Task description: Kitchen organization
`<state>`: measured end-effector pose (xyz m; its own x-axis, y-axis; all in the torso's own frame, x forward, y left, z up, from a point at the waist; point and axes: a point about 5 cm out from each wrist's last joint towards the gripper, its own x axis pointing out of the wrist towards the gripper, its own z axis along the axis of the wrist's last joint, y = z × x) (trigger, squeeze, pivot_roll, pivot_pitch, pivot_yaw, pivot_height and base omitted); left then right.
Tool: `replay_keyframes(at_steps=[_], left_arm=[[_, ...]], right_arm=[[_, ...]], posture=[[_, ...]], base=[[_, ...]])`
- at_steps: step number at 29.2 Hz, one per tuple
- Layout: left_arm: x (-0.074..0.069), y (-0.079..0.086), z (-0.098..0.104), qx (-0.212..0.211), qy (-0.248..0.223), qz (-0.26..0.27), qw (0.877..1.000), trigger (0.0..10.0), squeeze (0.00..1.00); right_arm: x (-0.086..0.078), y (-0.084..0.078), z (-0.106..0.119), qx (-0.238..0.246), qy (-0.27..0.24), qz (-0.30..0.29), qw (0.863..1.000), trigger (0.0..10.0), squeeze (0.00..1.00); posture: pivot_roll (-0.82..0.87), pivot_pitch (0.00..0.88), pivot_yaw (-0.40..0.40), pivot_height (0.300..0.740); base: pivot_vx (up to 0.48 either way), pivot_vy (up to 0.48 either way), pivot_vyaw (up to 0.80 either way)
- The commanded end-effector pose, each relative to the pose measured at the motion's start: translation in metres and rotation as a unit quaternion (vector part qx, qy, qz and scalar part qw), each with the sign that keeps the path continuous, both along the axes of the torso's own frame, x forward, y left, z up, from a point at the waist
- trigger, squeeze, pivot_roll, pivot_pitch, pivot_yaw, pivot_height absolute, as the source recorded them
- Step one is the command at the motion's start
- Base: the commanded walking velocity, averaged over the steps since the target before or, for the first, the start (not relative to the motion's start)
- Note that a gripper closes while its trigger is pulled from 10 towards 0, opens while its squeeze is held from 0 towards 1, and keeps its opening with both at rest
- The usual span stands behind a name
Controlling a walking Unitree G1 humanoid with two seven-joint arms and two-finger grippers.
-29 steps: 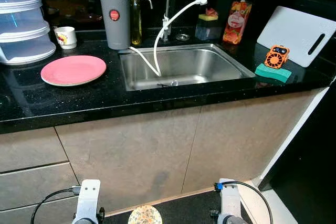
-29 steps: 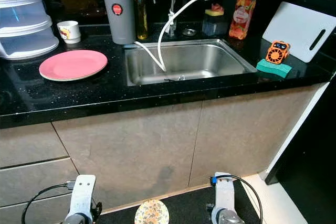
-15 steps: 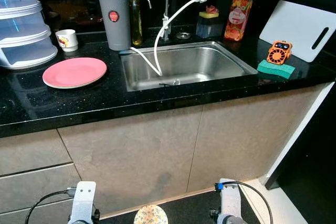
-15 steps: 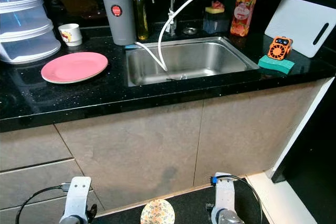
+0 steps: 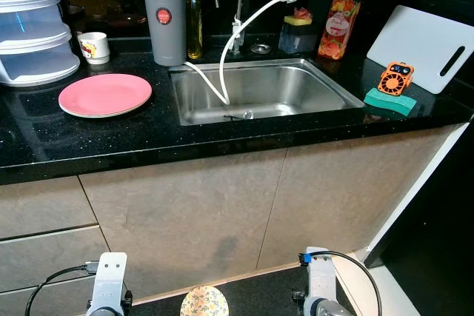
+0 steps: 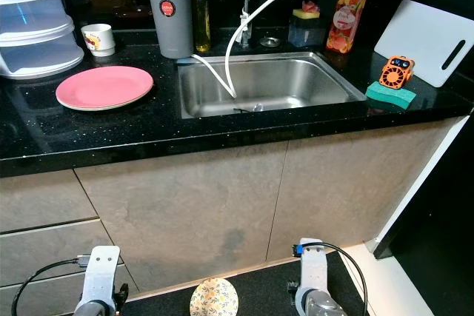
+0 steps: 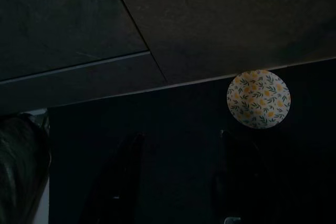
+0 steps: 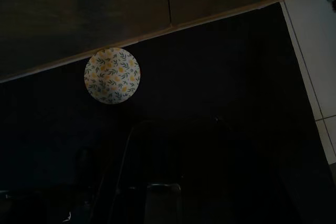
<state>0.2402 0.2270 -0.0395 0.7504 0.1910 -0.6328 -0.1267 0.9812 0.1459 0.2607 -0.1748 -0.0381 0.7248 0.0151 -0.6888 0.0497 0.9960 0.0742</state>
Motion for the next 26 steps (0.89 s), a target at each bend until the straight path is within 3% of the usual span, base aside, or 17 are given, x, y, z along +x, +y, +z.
replay_keyframes(at_steps=[1,26], left_arm=[[-0.002,0.0062,0.0001,0.008,0.002,0.006,1.0,10.0,0.0],[-0.0018,0.0036,-0.0009,0.005,0.006,0.007,1.0,10.0,0.0]], right_arm=[[-0.0039,0.0004,-0.0029,0.003,0.003,-0.002,1.0,10.0,0.0],[-0.001,0.0015,-0.0009,0.0,0.001,0.003,1.0,10.0,0.0]], posture=[[0.0,0.072,-0.028,0.74],[0.01,0.051,-0.035,0.74]], base=[[0.0,0.0,0.0],[0.0,0.0,0.0]])
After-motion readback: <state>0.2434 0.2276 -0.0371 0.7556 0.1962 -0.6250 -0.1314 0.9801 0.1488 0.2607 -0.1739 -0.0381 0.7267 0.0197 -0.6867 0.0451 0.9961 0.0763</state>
